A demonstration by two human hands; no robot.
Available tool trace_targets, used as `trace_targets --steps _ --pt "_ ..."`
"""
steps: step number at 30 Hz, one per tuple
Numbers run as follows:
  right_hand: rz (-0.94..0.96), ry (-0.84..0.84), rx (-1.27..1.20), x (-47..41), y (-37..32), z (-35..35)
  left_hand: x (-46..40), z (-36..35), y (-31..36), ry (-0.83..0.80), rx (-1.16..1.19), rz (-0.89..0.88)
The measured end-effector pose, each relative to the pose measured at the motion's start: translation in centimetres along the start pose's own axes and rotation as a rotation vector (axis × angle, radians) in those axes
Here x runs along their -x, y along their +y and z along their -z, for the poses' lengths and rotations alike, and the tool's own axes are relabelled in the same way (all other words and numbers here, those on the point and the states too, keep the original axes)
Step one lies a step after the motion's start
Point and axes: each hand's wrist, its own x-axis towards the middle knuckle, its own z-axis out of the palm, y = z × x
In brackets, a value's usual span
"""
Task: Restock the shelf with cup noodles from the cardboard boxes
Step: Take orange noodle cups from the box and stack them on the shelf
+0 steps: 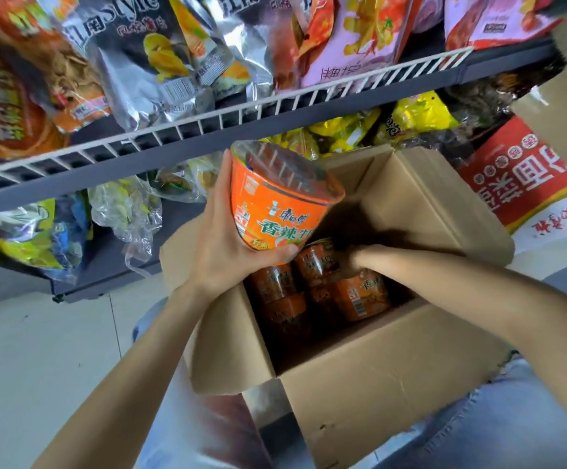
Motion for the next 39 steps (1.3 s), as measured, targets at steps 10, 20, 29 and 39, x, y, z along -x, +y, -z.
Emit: trace_targets --steps 10,20,29,39 --pt "0.159 0.211 0.27 1.2 -0.3 1.5 0.2 -0.1 0.4 0.058 0.003 0.017" --pt "0.449 0.635 -0.299 15.5 0.0 7.9 -1.0 0.8 2.0 0.194 0.234 0.084" --pt "0.789 1.336 -1.064 25.6 0.4 15.1 -4.8 4.4 5.7 0.251 -0.293 -0.2" --pt "1.043 1.579 -0.957 28.8 -7.5 24.5 -10.7 2.7 15.5 0.233 -0.288 -0.401"
